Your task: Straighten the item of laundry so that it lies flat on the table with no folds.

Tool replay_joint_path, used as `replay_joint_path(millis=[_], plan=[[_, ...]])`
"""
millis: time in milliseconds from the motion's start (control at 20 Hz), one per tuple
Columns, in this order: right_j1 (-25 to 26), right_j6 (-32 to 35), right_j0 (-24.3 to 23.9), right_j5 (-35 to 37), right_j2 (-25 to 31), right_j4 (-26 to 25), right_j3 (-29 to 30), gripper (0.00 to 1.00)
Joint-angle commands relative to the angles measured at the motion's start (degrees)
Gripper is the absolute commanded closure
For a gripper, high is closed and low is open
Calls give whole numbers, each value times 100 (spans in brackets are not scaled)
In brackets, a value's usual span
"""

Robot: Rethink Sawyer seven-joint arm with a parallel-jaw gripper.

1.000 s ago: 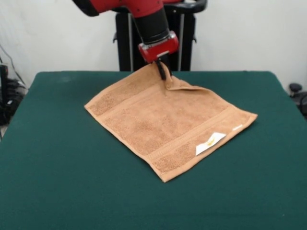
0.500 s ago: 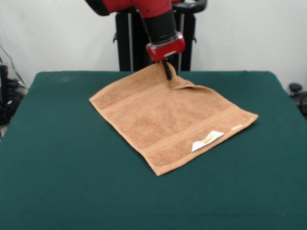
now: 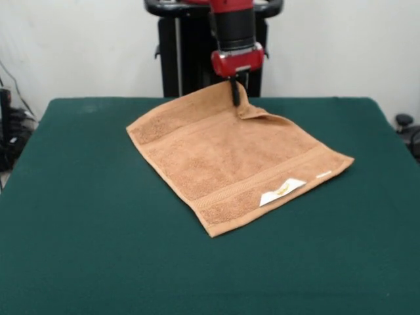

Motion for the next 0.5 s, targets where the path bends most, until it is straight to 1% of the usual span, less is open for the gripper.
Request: replay_joint_path(millis=[50,200,300,400,500], plan=[[631,408,1128,-909,-1465,1284,-468,100],[895,344,1740,-1225,-1959,2036,-406,100],[1127,280,2065,-1428,-2244,2486,-406,100],[1429,269,2309,-1695,-2429,2890,-431,100],[1710,351,2460,-1924,-2503,3219,-445,100]])
